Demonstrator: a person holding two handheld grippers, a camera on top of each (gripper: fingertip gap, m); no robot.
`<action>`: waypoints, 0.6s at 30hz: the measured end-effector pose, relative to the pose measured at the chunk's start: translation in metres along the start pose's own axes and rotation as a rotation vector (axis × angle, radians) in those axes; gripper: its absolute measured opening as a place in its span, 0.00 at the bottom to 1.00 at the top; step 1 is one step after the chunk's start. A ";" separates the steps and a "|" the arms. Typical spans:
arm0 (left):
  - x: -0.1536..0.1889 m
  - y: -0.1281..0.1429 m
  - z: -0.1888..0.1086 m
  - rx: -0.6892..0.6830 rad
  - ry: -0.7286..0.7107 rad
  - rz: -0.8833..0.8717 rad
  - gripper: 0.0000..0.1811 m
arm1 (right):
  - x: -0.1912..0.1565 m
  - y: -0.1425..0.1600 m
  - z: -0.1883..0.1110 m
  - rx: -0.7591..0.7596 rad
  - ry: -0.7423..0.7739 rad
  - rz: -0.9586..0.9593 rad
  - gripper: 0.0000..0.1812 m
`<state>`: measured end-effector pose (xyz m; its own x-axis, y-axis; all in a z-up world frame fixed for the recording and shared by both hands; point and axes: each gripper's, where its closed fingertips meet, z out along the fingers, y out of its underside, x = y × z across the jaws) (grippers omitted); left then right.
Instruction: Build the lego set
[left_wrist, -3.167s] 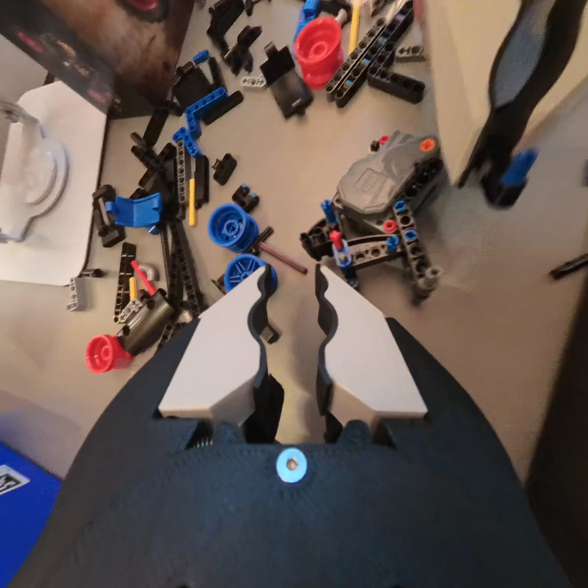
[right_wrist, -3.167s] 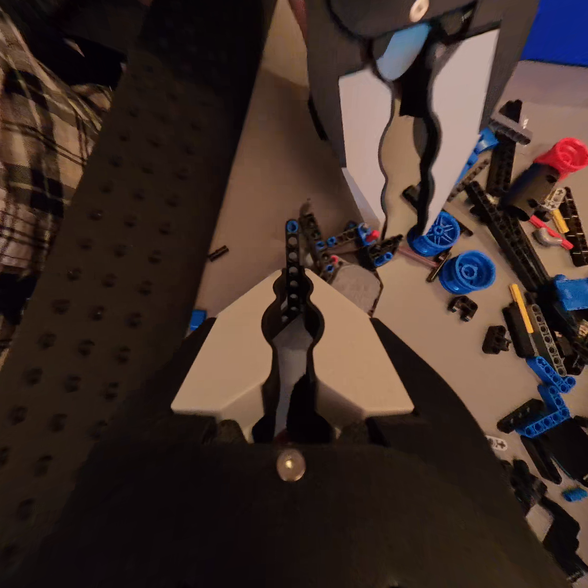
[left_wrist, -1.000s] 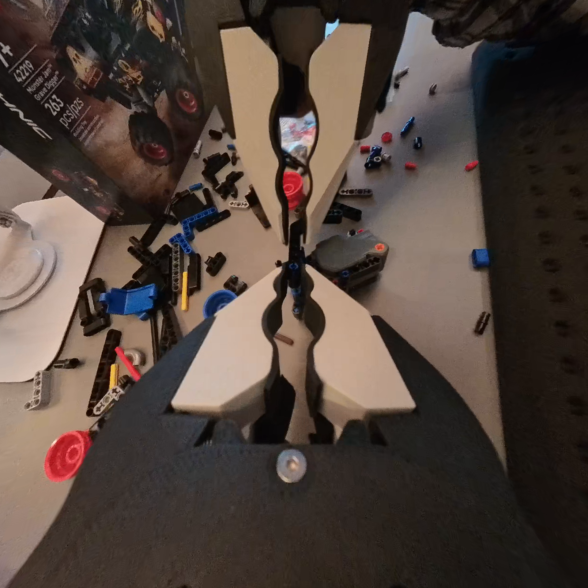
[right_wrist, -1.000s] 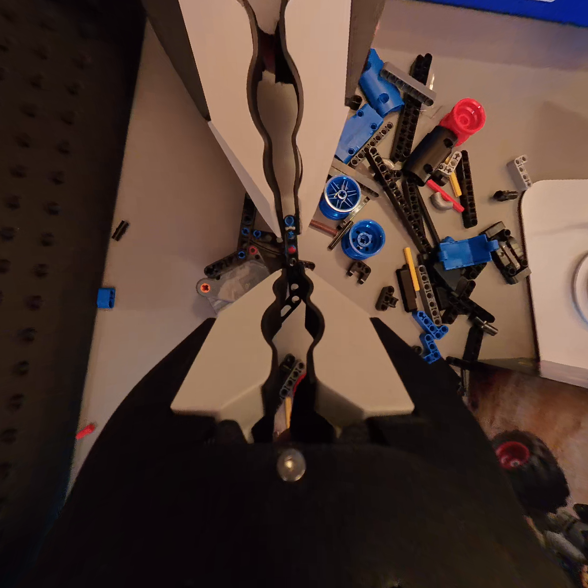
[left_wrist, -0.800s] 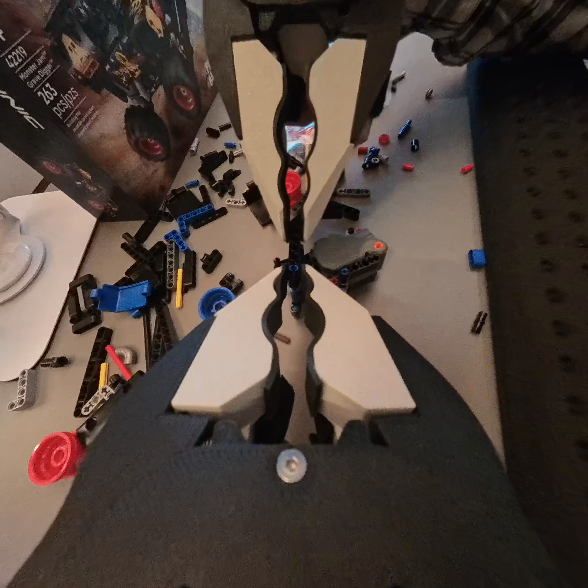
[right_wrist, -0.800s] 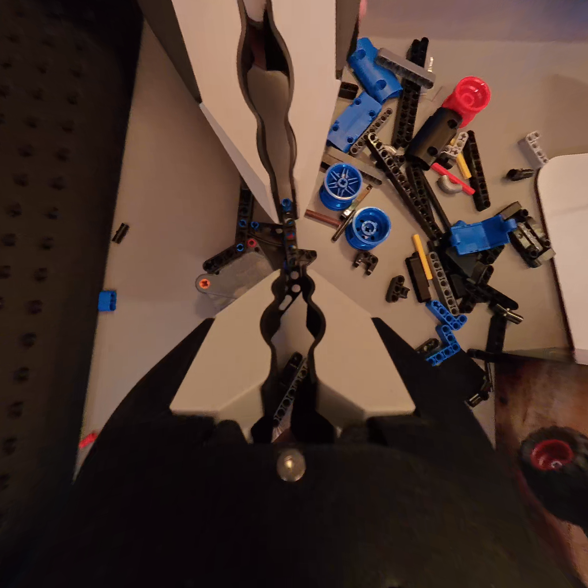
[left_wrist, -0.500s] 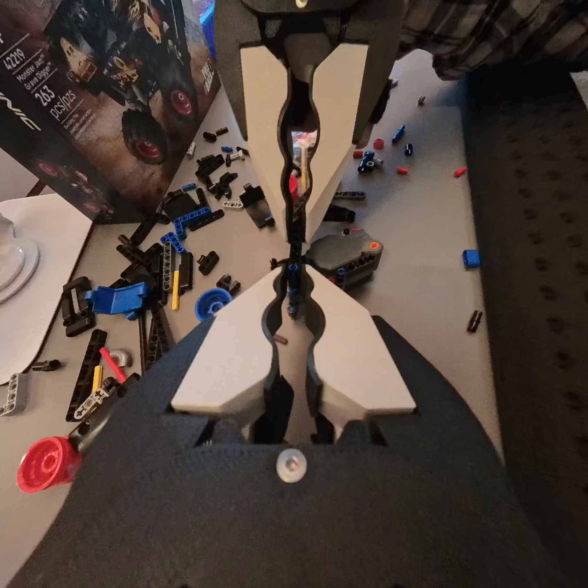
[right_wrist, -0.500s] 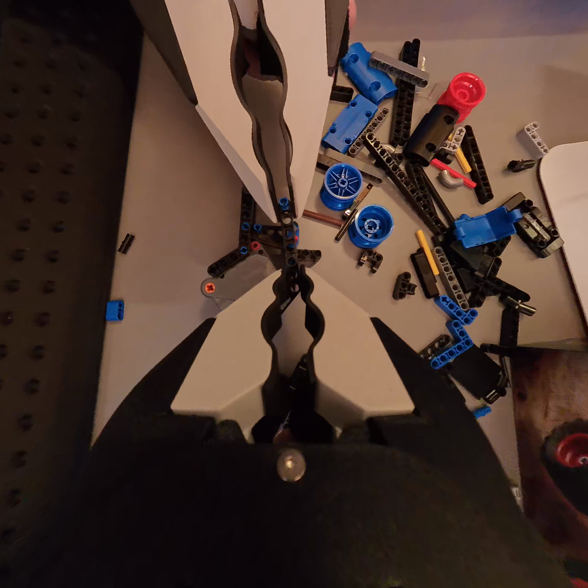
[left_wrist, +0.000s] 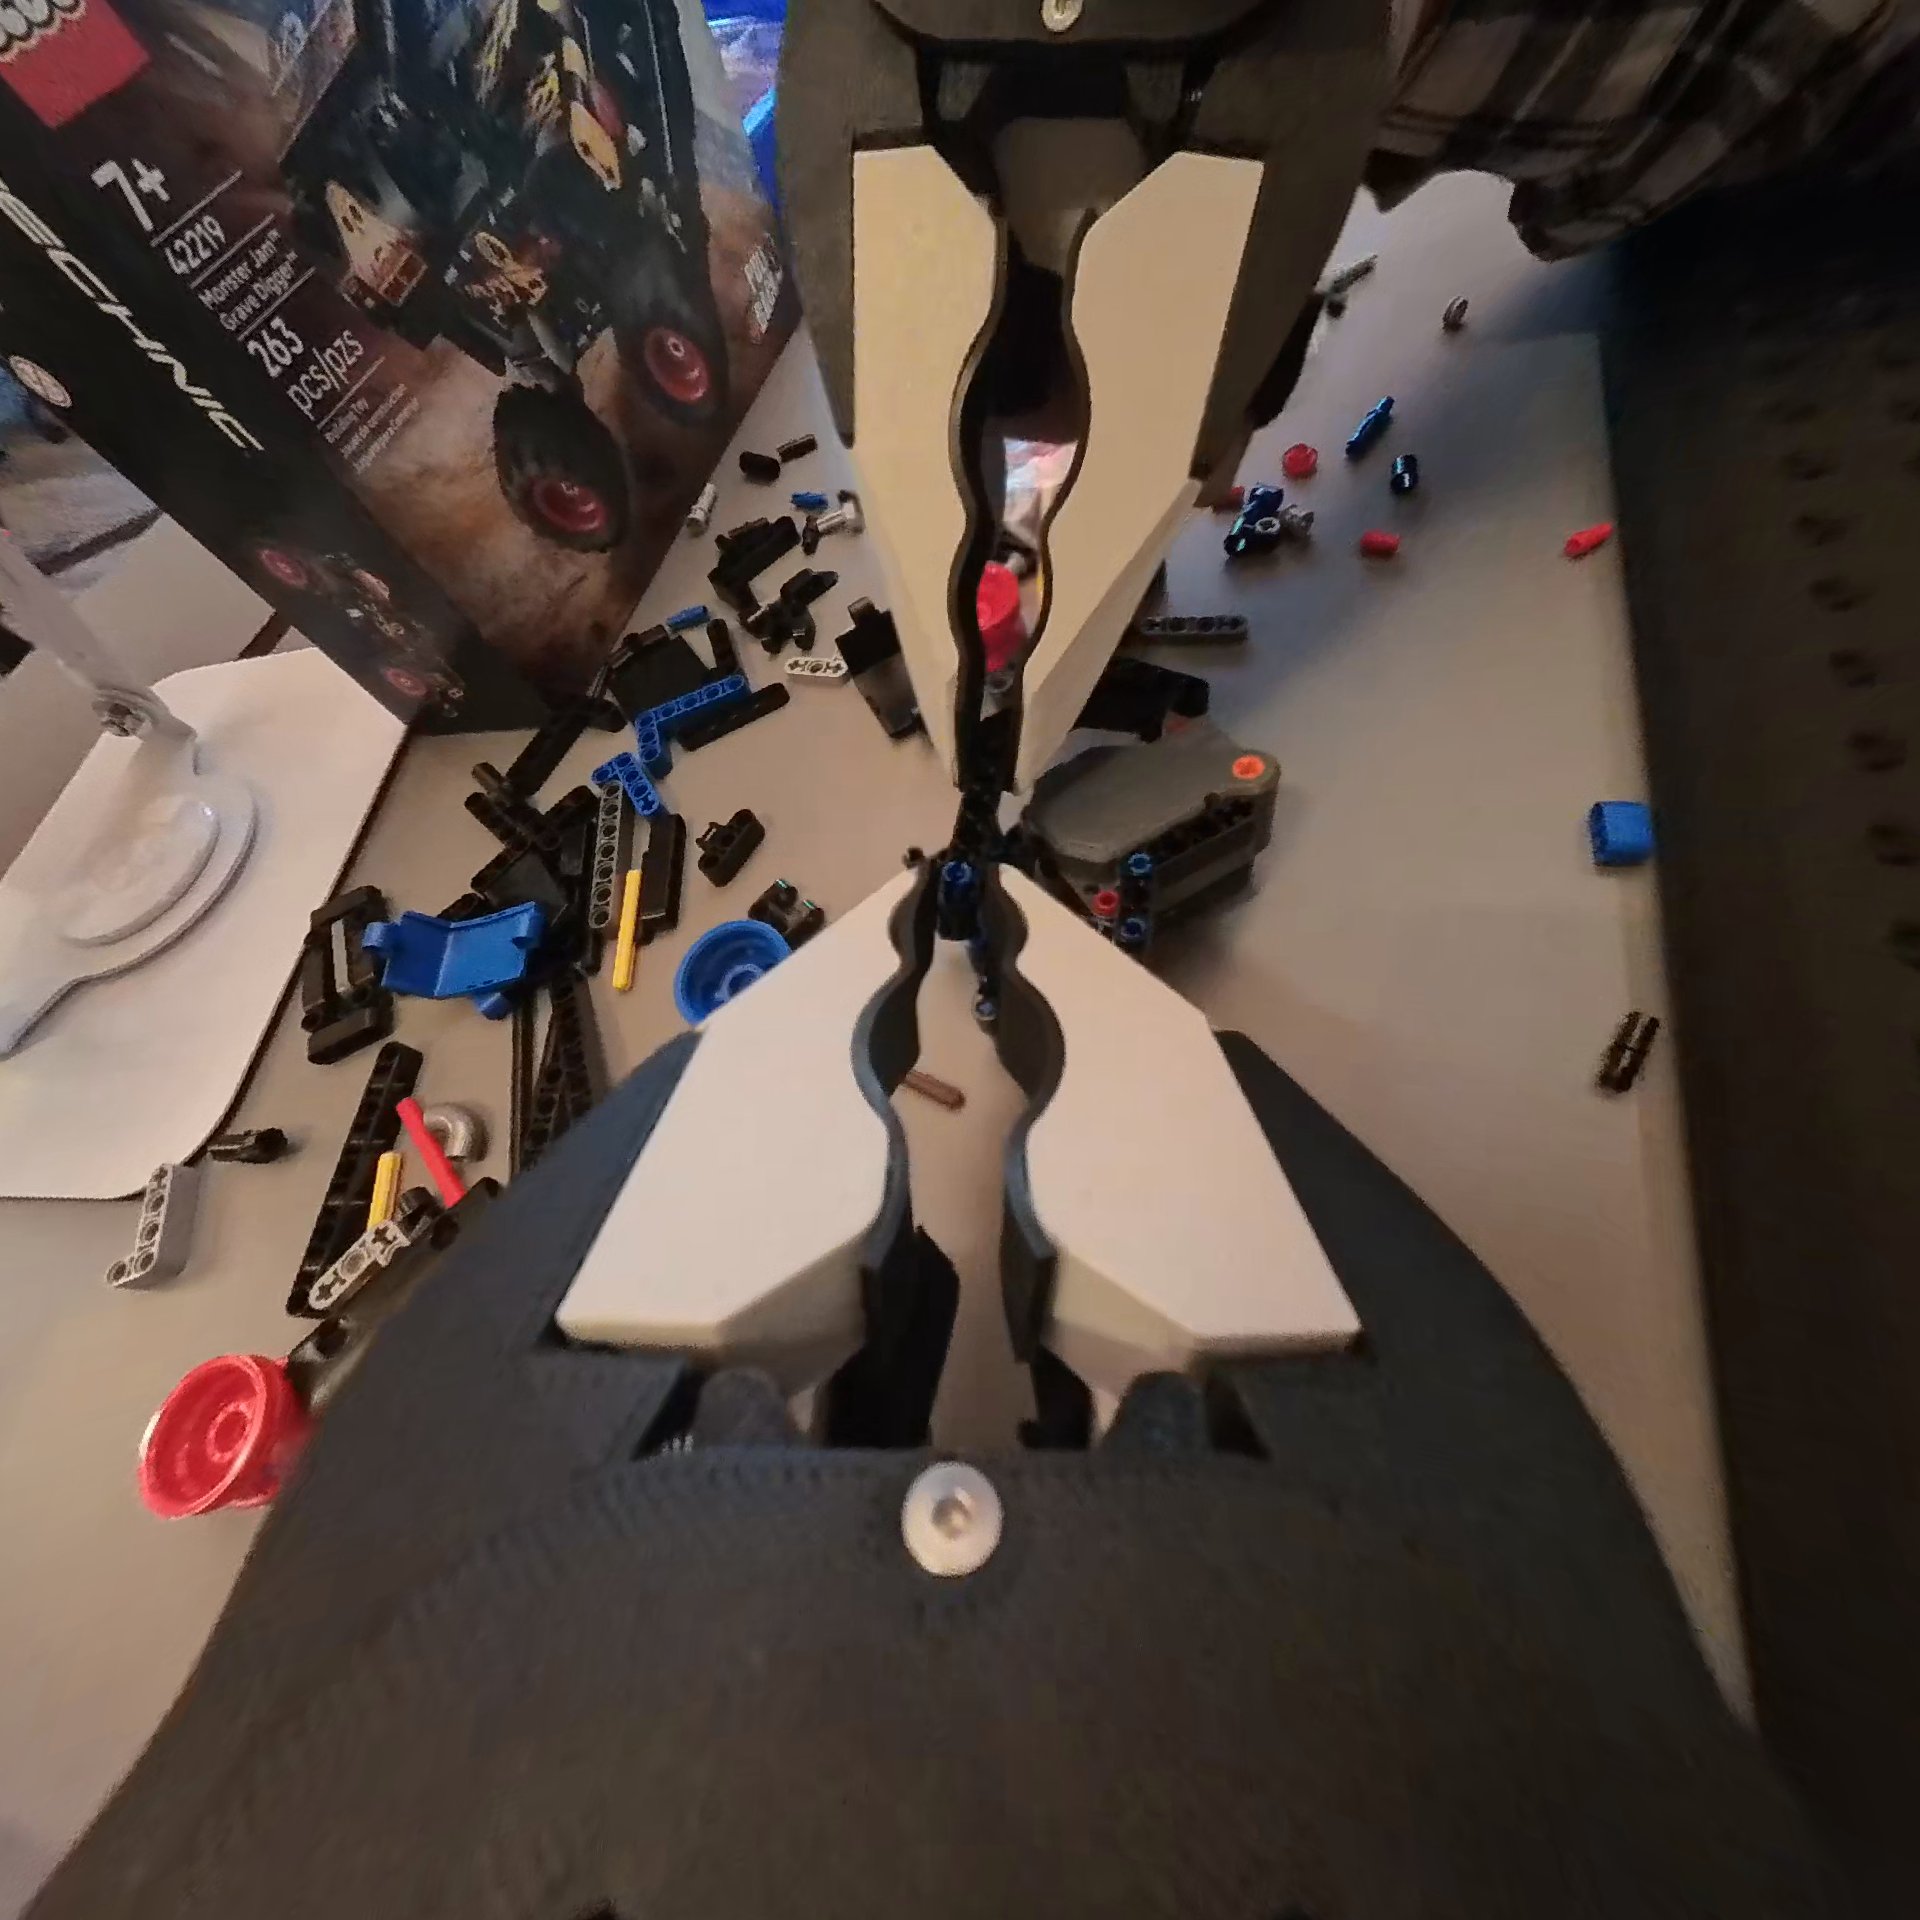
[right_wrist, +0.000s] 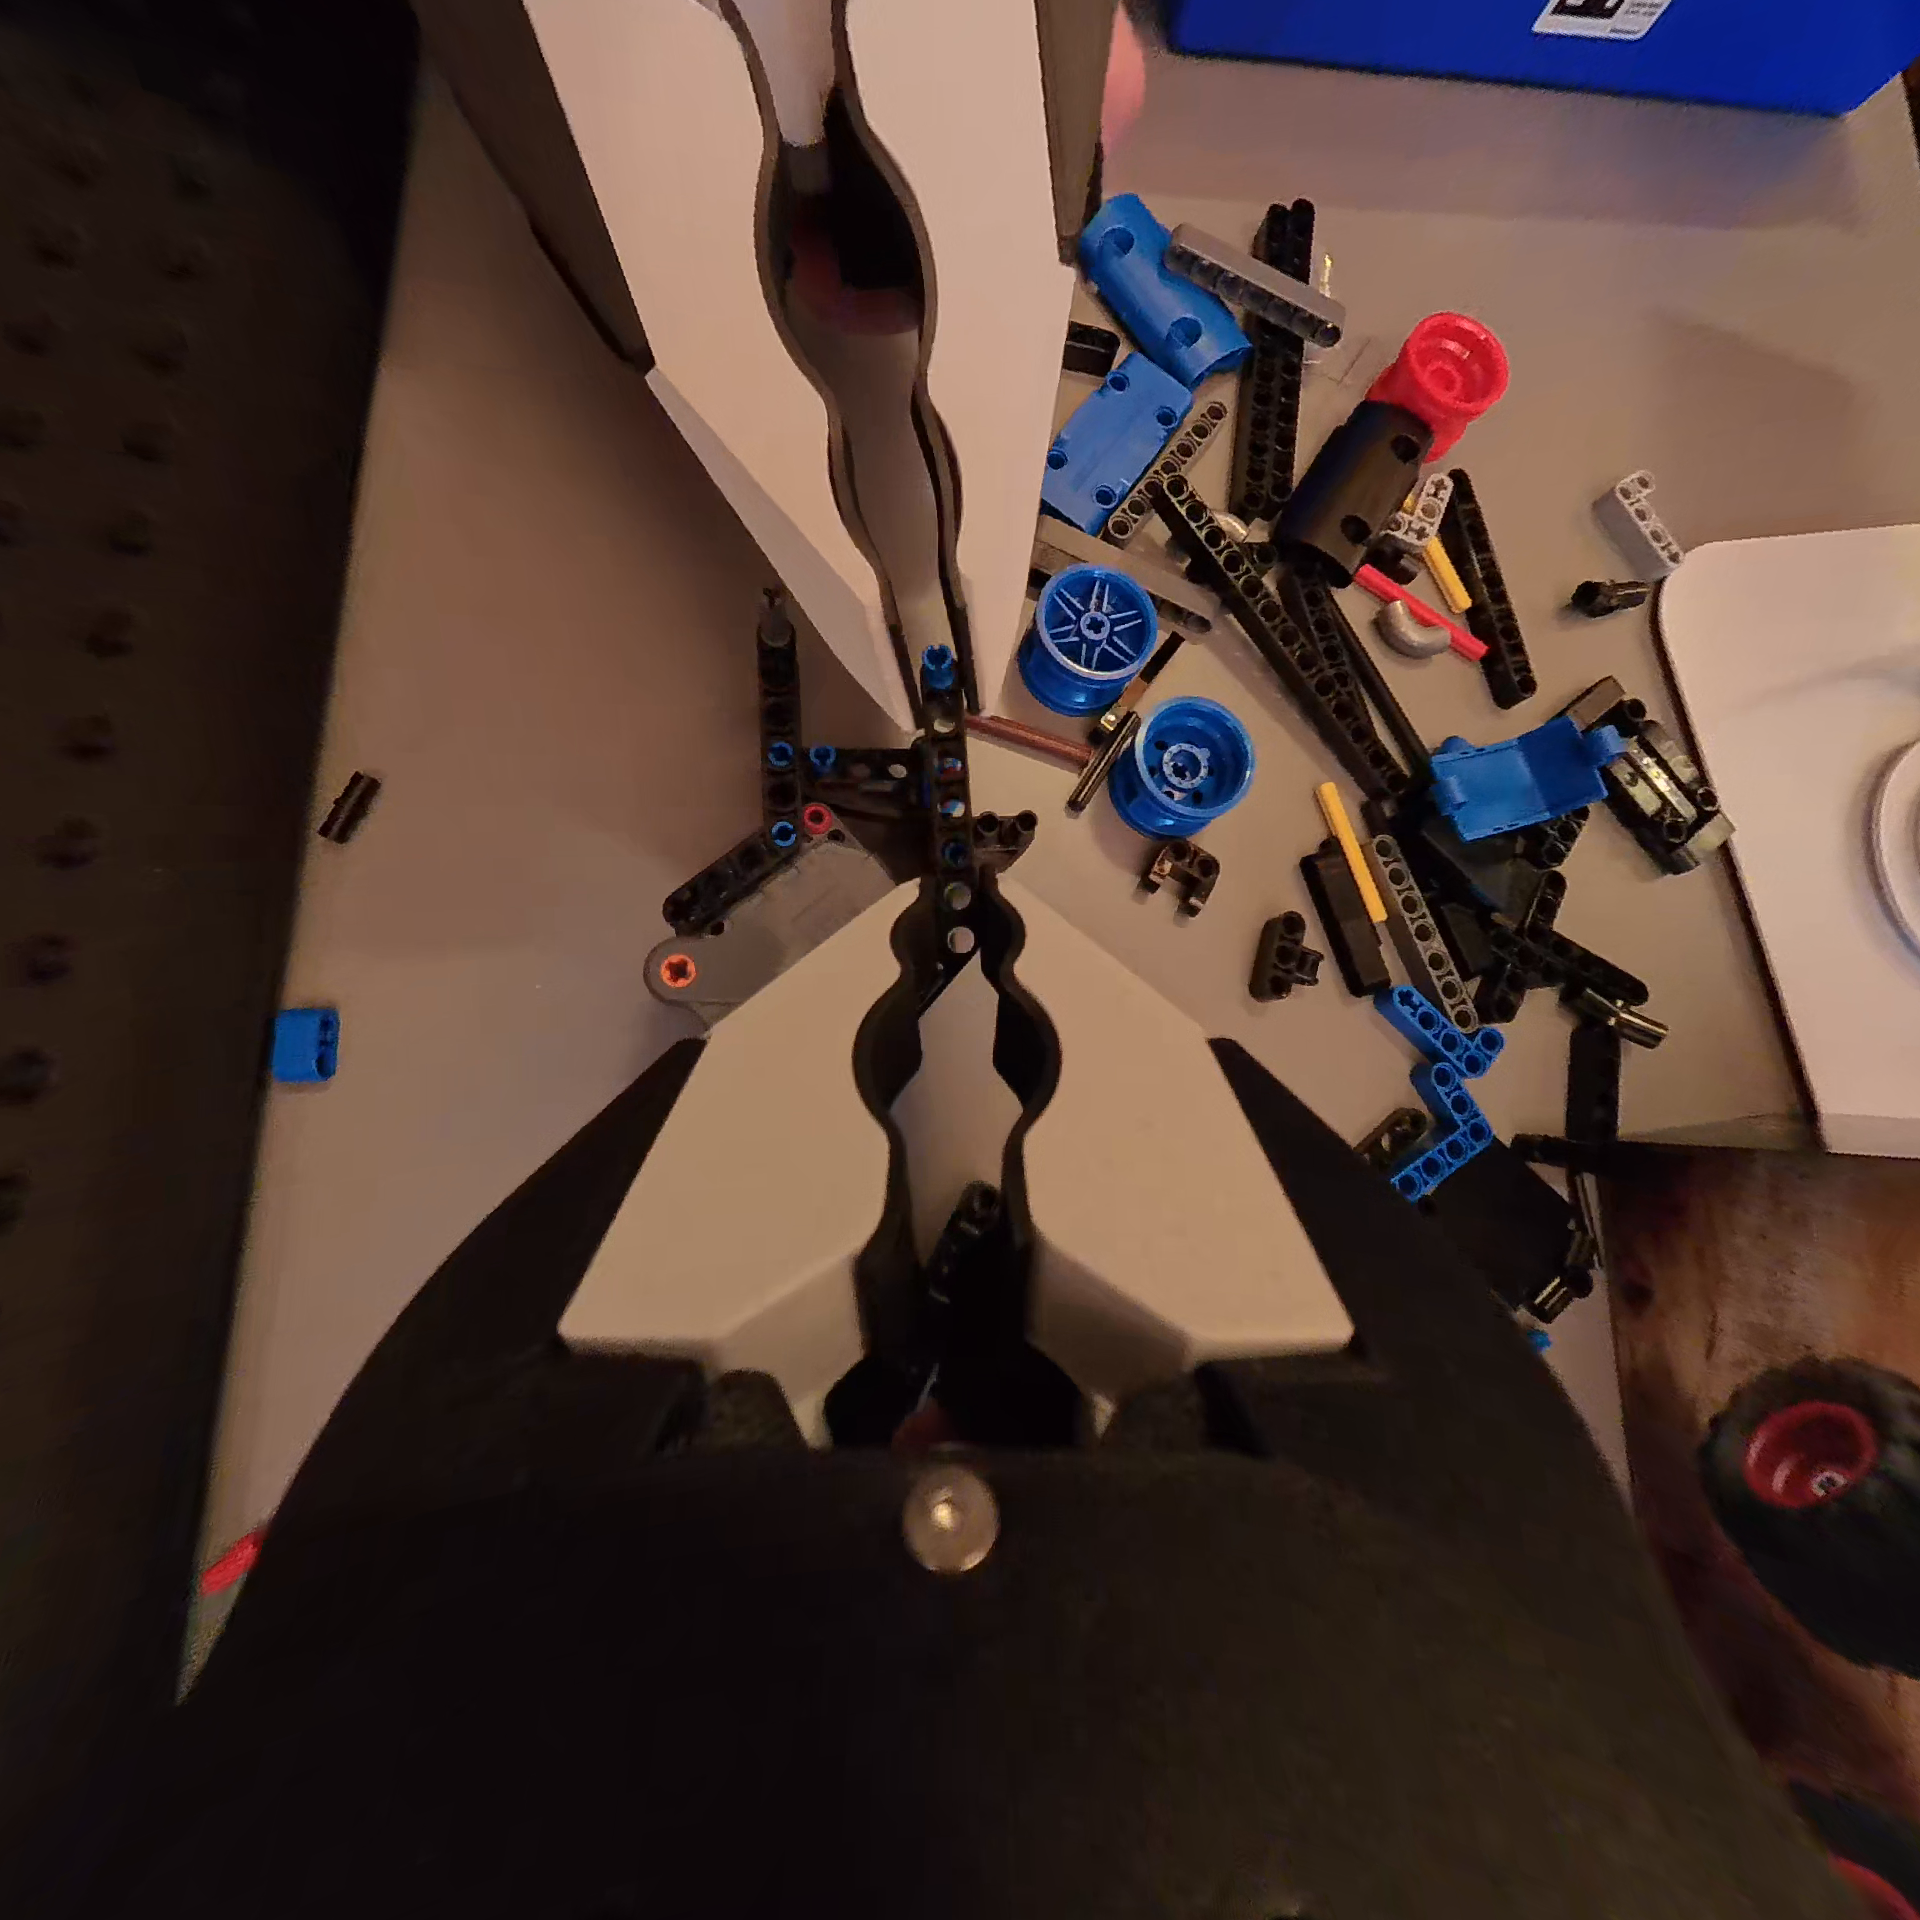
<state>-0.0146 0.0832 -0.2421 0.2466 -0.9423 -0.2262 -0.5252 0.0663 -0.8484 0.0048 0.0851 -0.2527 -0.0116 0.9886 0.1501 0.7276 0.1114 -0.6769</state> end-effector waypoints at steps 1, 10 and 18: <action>0.000 0.000 0.000 0.000 -0.006 0.006 0.03 | 0.000 0.000 0.000 0.006 0.001 0.001 0.03; -0.001 0.003 0.002 0.018 -0.021 -0.025 0.03 | 0.003 -0.001 -0.001 0.003 0.010 0.001 0.03; -0.004 0.004 0.002 0.023 -0.030 -0.062 0.04 | 0.005 -0.001 0.001 -0.019 0.005 -0.010 0.03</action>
<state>-0.0163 0.0874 -0.2456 0.3026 -0.9347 -0.1863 -0.4894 0.0154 -0.8719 0.0033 0.0899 -0.2515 -0.0152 0.9869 0.1606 0.7401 0.1190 -0.6619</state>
